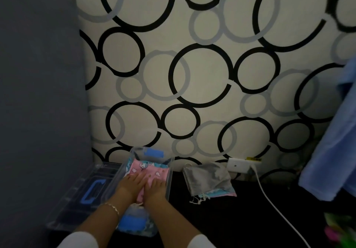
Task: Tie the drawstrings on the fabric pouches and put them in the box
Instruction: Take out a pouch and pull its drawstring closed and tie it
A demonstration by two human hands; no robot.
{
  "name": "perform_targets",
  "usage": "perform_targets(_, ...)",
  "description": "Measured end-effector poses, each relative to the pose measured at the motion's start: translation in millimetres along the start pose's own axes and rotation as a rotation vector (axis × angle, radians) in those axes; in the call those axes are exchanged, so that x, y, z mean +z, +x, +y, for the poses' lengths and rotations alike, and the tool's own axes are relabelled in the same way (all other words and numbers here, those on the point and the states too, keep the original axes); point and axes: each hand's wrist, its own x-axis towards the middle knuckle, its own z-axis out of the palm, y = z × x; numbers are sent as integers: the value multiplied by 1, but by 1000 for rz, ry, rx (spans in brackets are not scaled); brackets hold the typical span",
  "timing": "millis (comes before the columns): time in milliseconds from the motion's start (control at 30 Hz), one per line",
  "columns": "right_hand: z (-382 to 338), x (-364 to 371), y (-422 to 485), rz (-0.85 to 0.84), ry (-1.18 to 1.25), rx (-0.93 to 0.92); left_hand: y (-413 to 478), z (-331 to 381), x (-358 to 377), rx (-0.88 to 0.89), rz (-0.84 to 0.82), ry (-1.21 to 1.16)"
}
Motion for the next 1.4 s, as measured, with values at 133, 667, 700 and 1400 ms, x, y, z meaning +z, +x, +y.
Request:
perform_targets(133, 7, -21, -19, 15, 118, -106, -1, 4, -12, 42, -1, -167)
perform_targets(667, 161, 114, -5, 4, 457, 60, 14, 124, -91, 225, 395, -727)
perform_targets(700, 159, 120, -5, 16, 428, 76, 17, 132, -87, 245, 371, -731)
perform_targets(1400, 239, -3, -45, 959, 1085, 139, 58, 118, -90, -51, 282, -1071)
